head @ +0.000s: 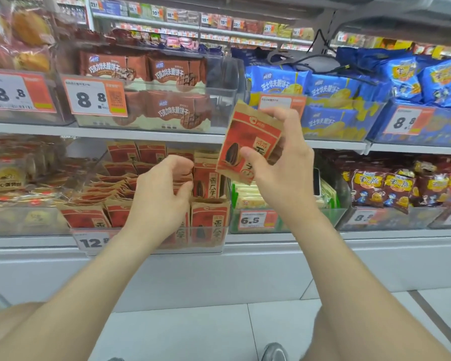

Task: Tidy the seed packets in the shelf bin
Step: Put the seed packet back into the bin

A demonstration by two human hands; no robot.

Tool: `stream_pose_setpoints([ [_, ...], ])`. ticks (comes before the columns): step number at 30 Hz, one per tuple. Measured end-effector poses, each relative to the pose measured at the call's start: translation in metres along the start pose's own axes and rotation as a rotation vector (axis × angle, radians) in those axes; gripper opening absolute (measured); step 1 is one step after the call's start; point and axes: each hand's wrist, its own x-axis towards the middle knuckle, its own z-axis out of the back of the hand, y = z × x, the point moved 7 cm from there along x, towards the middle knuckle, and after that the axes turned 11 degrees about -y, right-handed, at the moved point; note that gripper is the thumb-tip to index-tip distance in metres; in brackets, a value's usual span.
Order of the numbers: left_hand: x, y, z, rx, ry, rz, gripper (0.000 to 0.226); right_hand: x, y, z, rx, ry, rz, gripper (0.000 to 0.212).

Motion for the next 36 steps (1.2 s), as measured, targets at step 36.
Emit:
stream_pose_setpoints([
  [36, 0.025, 0.037, -0.076, 0.584, 0.446, -0.451, 0.05, -0.01, -0.092, -0.134, -0.632, 0.483, -0.261, 0.03],
])
